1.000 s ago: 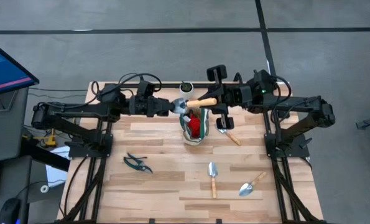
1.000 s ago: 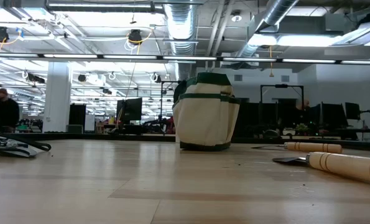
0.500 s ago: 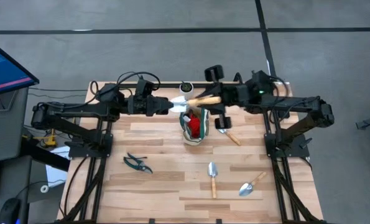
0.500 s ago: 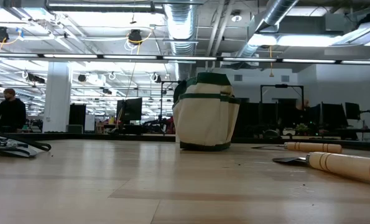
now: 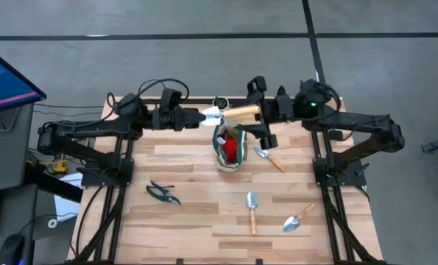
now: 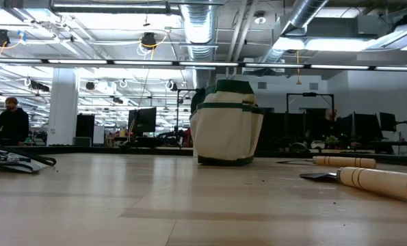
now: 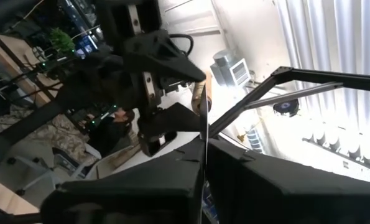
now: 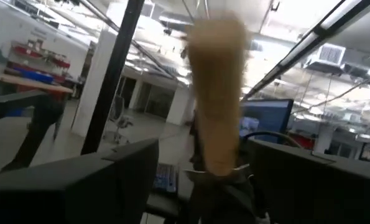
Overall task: Pick & Place Garden tools in Gardening bag
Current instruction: Put the brown trowel into the green gardening bag
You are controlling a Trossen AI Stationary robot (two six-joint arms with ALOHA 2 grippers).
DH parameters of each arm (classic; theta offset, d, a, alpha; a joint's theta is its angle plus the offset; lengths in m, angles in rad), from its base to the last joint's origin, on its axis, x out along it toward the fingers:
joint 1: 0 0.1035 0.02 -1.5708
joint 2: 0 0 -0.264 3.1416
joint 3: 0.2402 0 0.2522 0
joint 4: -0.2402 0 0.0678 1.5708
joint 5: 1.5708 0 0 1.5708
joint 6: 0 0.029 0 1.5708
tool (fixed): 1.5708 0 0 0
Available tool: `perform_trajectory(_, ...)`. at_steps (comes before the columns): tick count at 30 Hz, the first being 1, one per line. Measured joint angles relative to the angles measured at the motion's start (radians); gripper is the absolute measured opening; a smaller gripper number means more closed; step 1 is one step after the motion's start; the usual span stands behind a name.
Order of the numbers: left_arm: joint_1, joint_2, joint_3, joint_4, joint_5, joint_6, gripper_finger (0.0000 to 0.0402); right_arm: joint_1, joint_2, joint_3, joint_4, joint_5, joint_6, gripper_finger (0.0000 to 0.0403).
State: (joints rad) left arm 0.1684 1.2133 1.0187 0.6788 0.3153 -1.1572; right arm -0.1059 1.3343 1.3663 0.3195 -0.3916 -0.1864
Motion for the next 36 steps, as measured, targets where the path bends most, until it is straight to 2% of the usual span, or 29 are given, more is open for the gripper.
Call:
perform_trajectory(11,0.077,0.000,0.000,-0.009,0.088,0.034,0.0001,0.005,-0.194,0.002,-0.523,0.133,0.049,0.0222)
perform_trajectory(18,0.123,-0.001,0.000,-0.176,0.102,0.124,0.0001,0.067,-0.311,0.002,-0.854,0.377,0.117,0.0208)
perform_trajectory(23,0.149,-0.001,0.000,-0.336,0.102,0.206,0.0001,0.128,-0.352,0.002,-1.009,0.497,0.201,0.0195)
perform_trajectory(26,0.153,-0.001,0.000,-0.386,0.101,0.241,0.0001,0.154,-0.365,0.002,-1.073,0.528,0.260,0.0187)
perform_trajectory(36,0.138,-0.001,0.000,-0.575,0.101,0.350,0.0001,0.166,-0.363,0.002,-1.246,0.529,0.447,0.0163)
